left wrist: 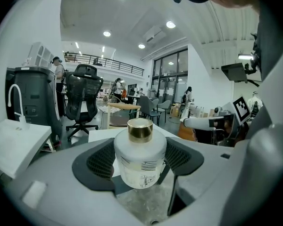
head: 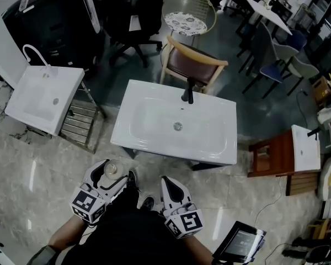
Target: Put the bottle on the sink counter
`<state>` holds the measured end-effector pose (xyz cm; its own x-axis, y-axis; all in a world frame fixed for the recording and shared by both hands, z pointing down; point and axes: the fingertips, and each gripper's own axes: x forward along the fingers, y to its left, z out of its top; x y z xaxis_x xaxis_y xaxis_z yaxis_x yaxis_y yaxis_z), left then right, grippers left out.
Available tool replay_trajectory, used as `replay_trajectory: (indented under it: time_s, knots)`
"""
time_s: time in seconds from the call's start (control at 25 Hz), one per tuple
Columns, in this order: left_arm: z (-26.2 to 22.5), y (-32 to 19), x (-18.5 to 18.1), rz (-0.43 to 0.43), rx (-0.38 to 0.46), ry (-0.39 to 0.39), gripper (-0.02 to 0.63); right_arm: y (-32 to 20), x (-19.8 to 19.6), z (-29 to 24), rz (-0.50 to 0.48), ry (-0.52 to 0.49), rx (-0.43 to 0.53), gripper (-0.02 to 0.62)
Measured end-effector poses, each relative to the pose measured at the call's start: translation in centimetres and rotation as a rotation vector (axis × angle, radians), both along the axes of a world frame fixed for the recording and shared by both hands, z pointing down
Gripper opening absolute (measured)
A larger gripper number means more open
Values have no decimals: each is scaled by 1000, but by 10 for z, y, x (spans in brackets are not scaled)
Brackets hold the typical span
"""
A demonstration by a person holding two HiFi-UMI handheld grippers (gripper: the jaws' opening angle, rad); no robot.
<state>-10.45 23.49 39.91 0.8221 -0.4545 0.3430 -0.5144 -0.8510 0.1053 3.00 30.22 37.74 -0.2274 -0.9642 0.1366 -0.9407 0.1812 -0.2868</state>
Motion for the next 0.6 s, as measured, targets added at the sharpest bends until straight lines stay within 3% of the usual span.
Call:
replay_trajectory:
  time_s: [0.6]
  knots:
    - [10, -111, 7, 36, -22, 25, 328, -102, 6, 3, 53, 34, -59, -5]
